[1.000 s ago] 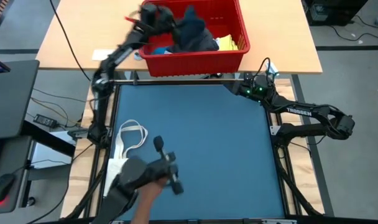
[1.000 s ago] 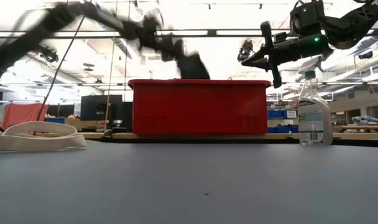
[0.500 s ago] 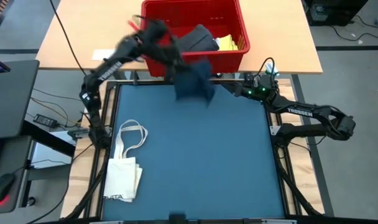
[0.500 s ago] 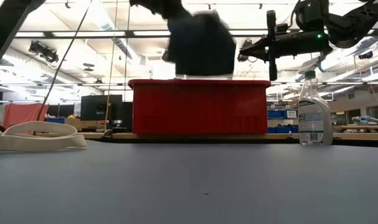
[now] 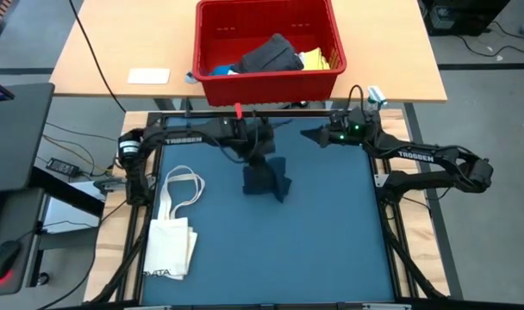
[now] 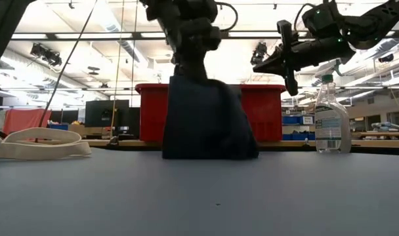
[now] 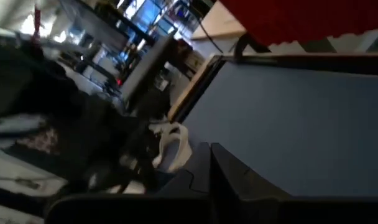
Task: Fold Laundry from Bin
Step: Remove the dark blue shorts from the bin
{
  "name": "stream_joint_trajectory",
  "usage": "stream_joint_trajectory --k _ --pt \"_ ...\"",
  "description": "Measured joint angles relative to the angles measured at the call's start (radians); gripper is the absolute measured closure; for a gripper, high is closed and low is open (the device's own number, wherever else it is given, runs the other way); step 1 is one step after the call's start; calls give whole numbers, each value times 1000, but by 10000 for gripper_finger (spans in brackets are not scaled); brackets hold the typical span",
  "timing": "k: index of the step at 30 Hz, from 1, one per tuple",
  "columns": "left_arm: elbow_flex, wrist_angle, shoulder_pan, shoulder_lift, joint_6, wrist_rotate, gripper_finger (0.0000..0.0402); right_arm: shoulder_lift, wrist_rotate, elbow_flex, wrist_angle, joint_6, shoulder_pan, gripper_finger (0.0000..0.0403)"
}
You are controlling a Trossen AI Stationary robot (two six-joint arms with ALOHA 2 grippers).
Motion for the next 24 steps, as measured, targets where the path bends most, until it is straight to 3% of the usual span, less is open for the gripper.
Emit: stream_joint_trajectory --k 4,9,12,19,24 --pt "91 -24 5 -52 25 -107 392 0 2 0 -14 -28 50 383" --pt "122 -12 -35 -109 4 -112 366 0 27 0 -16 -1 119 366" --pt "36 10 -94 -100 -51 -113 333 0 27 0 -40 5 157 351" --pt "-279 291 -228 -69 -333 -56 234 0 38 0 -267 10 246 283" --pt "-314 283 -229 -90 -420 0 187 9 98 0 -361 26 354 251"
